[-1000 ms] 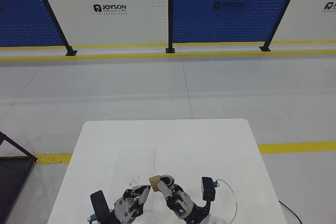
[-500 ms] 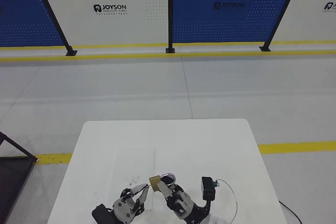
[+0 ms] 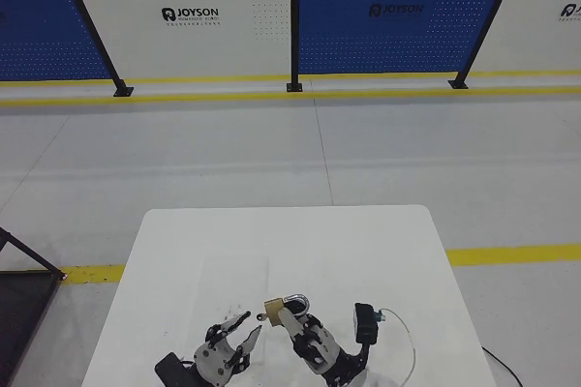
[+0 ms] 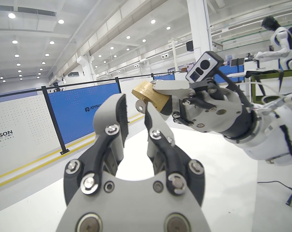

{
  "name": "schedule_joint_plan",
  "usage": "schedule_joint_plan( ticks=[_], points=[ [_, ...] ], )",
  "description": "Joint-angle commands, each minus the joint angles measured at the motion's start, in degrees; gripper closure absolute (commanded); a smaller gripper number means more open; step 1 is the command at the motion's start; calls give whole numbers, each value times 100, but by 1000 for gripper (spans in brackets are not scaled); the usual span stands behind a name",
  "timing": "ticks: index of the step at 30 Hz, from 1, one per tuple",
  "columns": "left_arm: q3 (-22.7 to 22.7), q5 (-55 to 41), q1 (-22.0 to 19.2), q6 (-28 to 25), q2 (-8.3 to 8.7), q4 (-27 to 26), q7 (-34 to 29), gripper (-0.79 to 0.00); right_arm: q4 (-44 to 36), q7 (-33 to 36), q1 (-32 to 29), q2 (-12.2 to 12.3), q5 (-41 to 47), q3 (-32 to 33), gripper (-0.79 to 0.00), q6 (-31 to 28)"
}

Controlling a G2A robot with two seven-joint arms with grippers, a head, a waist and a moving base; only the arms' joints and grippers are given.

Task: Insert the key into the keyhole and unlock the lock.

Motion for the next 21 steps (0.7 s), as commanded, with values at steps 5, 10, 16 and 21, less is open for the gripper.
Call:
schedule_joint_plan(
  ticks=[5,10,16,21],
  points=[
    [-142,-648,111,-706,54,-93,-28,-785,8,-143,-50,27,58,168,0,-7],
    [-415,-1563,348,-1785,133,-189,-226,-785,153,250,46,47,301,283,0,174],
    [-909,-2666,602,-3123,249,-198,-682,-785,464,1406,464,17,684,139,0,732],
    [-1319,-3300,689,-3641,310,40,-927,-785,870,2558,953,-56,946,-153,0,1428]
  ],
)
